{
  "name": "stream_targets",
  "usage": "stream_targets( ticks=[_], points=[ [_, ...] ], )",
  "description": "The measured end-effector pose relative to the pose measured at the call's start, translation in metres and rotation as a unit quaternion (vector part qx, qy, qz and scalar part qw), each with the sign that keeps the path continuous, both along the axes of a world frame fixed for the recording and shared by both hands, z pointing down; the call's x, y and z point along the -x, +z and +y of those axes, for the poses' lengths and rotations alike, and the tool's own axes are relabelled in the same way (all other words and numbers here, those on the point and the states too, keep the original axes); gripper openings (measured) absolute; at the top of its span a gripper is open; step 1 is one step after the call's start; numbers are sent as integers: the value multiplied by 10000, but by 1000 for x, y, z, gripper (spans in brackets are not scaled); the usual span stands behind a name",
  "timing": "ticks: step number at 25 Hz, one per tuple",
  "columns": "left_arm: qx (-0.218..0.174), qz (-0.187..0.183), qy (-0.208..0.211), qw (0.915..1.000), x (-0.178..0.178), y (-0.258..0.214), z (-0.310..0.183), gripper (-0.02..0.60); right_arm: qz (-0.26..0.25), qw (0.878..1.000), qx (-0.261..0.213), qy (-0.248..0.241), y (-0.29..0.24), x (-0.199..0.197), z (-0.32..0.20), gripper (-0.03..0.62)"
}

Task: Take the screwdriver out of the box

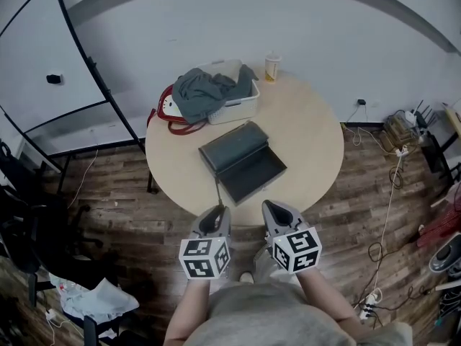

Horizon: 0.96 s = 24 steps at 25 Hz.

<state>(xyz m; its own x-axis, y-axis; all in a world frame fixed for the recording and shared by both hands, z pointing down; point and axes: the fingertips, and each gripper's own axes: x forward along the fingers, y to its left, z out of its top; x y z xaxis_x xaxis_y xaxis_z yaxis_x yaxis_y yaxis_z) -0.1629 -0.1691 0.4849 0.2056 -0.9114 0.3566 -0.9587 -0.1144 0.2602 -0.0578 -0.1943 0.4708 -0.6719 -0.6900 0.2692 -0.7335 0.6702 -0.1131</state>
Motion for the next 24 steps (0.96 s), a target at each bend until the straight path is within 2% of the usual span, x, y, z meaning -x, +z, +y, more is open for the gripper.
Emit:
stream_targets(
  ticks=[24],
  points=[
    [-53, 122, -215, 9997, 9, -7, -23, 66, -35, 9998, -169, -43, -11, -2, -19, 0]
  ],
)
